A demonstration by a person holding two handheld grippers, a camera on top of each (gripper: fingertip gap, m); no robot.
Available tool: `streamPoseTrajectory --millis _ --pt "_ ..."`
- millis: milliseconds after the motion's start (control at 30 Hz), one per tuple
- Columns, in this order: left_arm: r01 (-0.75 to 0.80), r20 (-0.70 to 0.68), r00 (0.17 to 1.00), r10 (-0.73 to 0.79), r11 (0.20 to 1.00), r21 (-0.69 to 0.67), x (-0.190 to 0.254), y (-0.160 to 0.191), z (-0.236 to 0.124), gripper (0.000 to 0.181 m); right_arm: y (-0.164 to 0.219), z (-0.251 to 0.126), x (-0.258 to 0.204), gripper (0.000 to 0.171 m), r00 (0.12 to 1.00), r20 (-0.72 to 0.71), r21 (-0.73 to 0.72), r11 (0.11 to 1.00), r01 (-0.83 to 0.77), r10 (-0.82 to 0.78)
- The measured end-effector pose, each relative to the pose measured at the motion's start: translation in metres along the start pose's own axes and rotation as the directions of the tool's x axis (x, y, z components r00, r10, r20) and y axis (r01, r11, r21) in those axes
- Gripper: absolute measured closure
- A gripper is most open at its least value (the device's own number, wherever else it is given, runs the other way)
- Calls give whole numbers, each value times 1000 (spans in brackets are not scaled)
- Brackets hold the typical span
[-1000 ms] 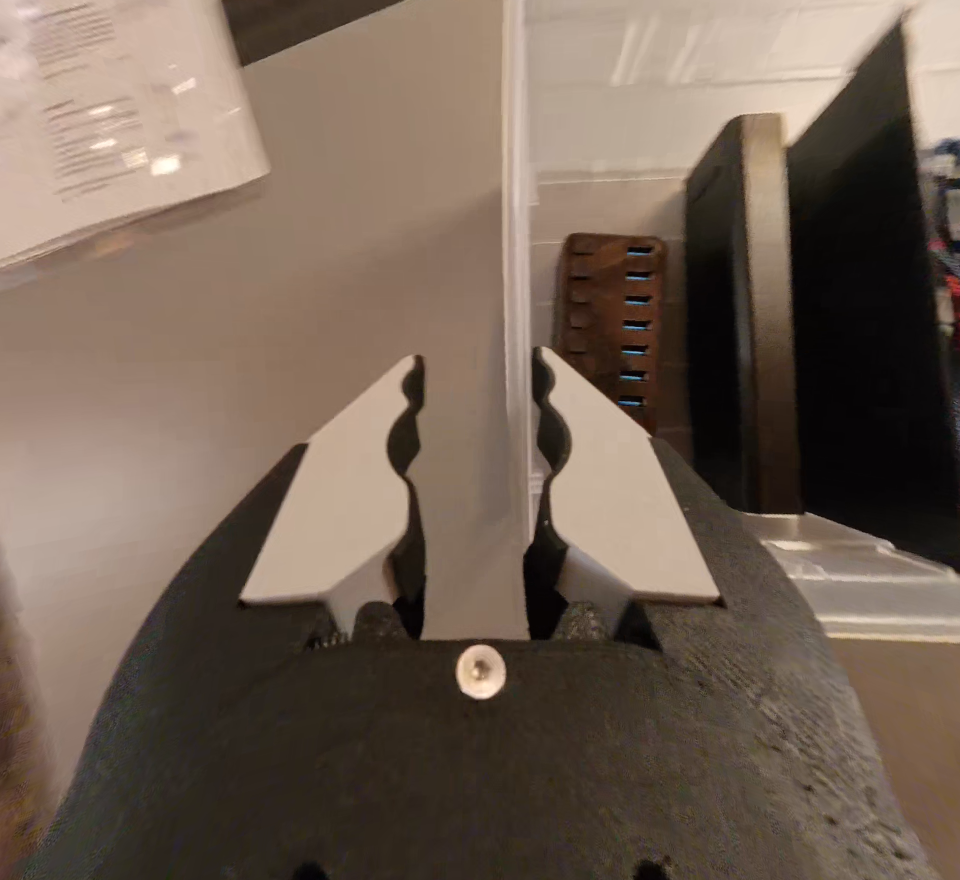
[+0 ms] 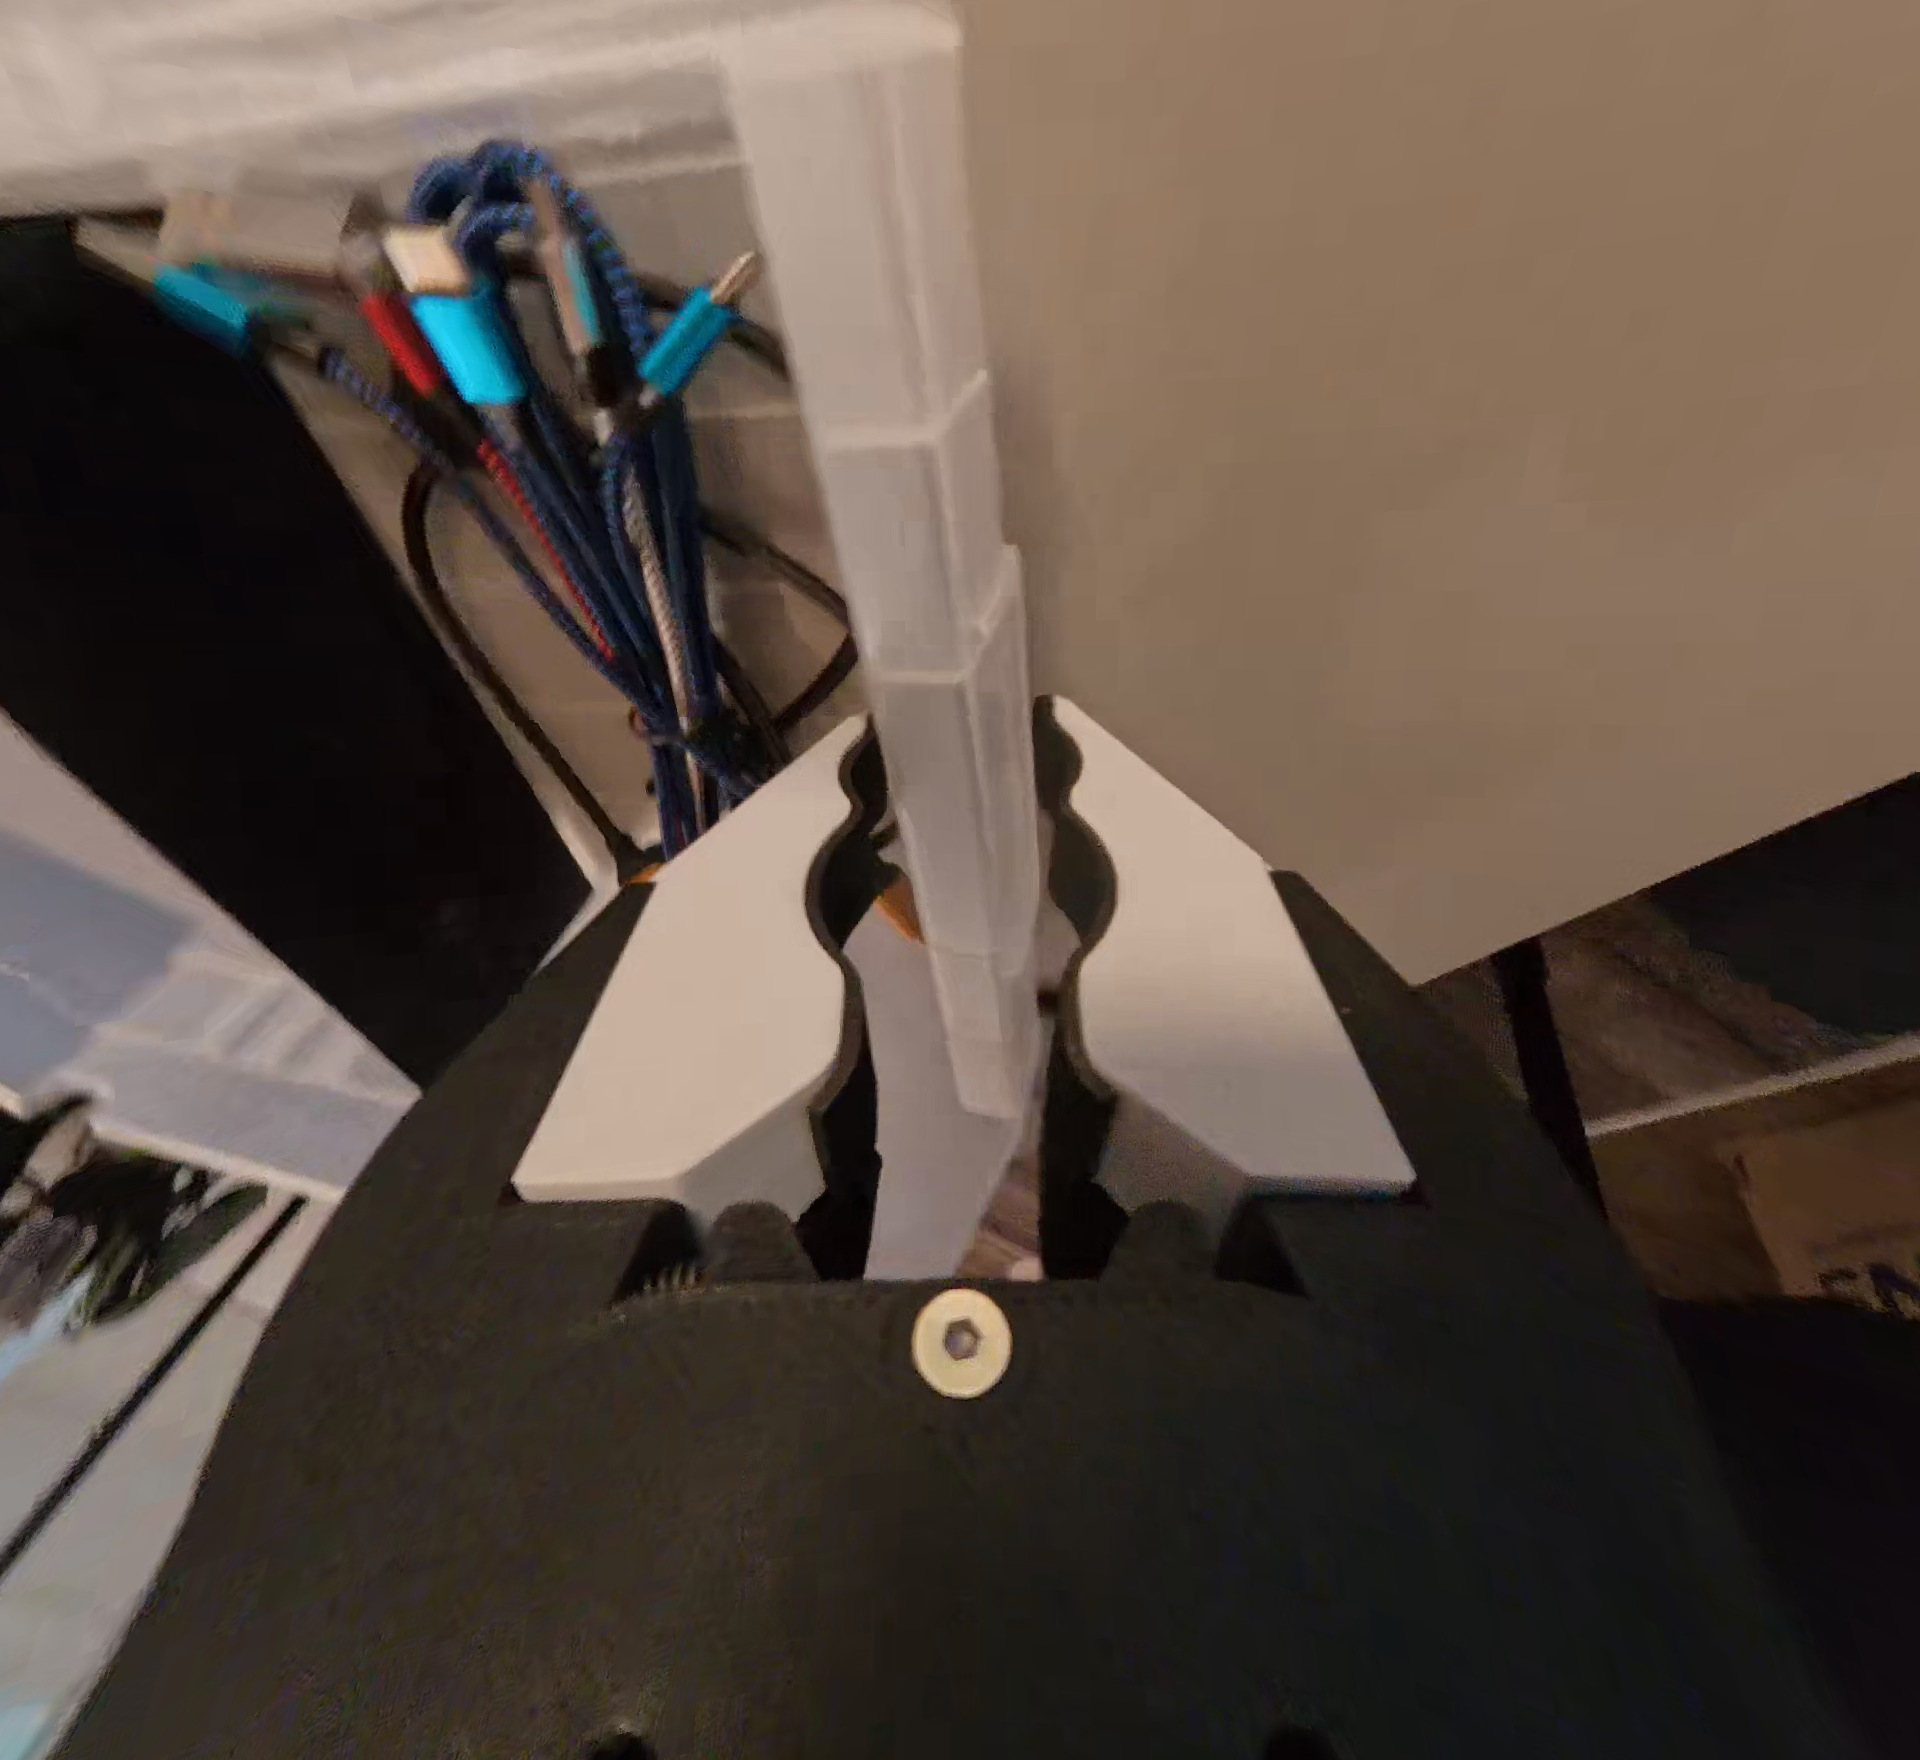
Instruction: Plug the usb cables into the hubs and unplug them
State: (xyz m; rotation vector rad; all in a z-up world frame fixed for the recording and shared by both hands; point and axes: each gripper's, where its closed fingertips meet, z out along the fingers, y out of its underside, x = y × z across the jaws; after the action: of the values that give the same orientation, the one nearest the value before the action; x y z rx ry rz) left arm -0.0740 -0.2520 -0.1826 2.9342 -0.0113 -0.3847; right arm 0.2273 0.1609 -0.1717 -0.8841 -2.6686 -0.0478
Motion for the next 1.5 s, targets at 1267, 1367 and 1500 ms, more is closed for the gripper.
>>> streamPoseTrajectory --millis 1267,1367,1500 --pt "341 26 491 -871 219 914 -100 29 -44 176 67 -36 92 169 301 -324 787 432 -440 897" --pt "341 30 503 -864 230 912 -123 37 -37 176 75 -31 108 168 315 -317 784 435 -444 894" --pt "325 70 488 -870 255 910 -149 53 -27 174 91 -25 129 168 318 -290 795 412 -445 903"
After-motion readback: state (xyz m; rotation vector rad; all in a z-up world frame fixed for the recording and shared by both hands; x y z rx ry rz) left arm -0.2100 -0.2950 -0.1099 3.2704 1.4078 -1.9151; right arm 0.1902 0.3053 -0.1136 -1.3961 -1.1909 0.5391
